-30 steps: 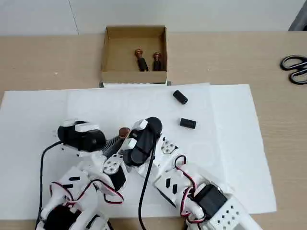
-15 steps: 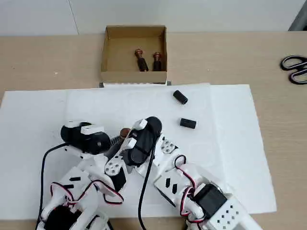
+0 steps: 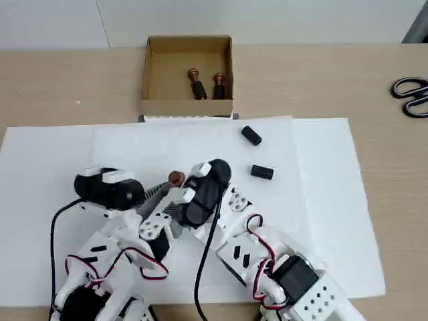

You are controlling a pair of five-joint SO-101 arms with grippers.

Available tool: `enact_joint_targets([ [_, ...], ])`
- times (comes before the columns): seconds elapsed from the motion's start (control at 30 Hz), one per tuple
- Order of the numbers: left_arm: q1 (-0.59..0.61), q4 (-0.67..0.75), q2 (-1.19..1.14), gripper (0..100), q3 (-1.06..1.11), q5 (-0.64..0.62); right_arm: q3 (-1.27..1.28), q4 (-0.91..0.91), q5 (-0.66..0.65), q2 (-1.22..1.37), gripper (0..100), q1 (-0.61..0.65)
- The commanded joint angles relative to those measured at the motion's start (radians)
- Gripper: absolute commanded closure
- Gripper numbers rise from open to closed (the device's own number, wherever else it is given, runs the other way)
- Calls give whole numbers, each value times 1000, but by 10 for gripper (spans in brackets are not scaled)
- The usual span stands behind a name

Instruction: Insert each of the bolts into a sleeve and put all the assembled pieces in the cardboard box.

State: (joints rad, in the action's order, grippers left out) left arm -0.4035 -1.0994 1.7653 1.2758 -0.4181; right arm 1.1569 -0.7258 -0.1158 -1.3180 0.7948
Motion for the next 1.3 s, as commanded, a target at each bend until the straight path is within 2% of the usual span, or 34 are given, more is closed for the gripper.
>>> enact_joint_targets([
  [0.0,9,-35,-9,870,1,8,-124,48,-6,-7,996,-21],
  [0.2,9,-34,-9,870,-1,8,-124,48,-6,-7,996,-21],
  [0.43,8,-38,-11,870,-110,-21,-98,48,-6,-5,996,-21],
  [0.73,9,-112,-11,871,-214,-21,-63,54,-3,-5,996,-22],
  [0.93,14,-109,-11,998,-282,-17,-52,54,-3,-7,996,-28],
  [1.03,17,-114,-11,994,-292,-15,-52,50,-2,-5,996,-71],
  [1.2,170,-109,-9,994,-259,-9,-55,21,44,-2,996,-186],
  [1.27,253,-107,-9,994,-205,48,-58,-18,72,10,996,-225],
])
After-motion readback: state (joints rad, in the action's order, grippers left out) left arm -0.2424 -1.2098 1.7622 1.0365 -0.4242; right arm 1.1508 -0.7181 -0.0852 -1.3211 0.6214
